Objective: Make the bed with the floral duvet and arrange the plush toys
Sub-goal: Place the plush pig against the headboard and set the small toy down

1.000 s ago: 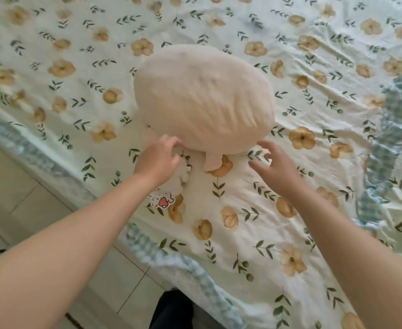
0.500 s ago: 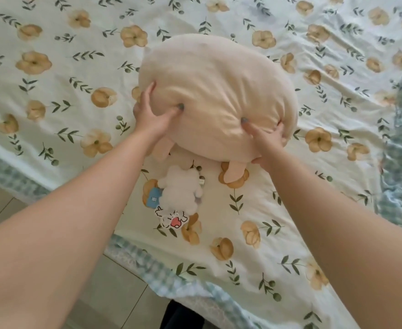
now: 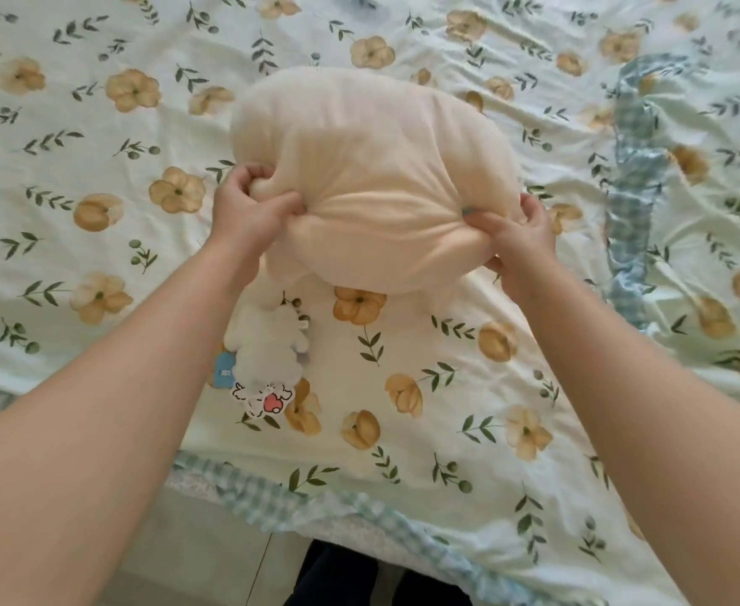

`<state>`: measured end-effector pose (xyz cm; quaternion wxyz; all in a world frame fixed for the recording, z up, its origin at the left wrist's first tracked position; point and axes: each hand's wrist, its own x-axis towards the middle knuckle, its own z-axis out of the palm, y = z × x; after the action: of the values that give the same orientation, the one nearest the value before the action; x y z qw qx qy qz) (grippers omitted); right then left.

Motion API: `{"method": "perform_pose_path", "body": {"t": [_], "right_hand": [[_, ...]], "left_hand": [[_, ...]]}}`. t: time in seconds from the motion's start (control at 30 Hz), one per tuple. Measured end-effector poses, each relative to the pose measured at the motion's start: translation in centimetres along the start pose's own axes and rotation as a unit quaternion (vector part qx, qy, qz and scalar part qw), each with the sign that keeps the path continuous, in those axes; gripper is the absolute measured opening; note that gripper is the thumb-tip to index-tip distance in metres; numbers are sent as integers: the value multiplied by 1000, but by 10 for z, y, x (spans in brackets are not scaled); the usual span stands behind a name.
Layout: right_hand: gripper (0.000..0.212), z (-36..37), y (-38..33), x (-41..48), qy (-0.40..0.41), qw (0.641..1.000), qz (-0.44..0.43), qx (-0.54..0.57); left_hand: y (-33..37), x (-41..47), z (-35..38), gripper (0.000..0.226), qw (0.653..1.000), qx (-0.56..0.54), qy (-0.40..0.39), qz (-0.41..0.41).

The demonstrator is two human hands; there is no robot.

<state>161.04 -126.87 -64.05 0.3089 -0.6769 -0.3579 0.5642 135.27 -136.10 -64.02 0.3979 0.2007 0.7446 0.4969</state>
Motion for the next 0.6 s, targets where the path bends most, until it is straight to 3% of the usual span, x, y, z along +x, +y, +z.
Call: {"method": "perform_pose_path", "body": {"t": [0.1,0.2,0.27,0.33,0.43,0.53,0.6], "right_hand": [[44,-55,-14,-3,29,999,11,-22],[19,-96,-24,-9,58,998,-18,-33],[28,-125,-36,-11,102,994,-21,-34],[44,-155,-52,-10,132,991,30,-21],[38,-199,-66,-7,62,990,126,-10],[15,-227,-57,-8,20,992,125,-18],[36,-235,-34,-5,-24,993,103,-61]], "left_hand": [[25,-27,40,34,999,28,-29,19],[60,-46,70,28,997,41,-45,37],[83,-58,89,27,994,67,-76,28],[105,-70,106,29,984,128,-123,4],[117,-79,131,19,967,184,-175,-39],[105,-79,155,21,967,107,-215,-88],[86,-78,169,30,963,90,-236,-92]]}}
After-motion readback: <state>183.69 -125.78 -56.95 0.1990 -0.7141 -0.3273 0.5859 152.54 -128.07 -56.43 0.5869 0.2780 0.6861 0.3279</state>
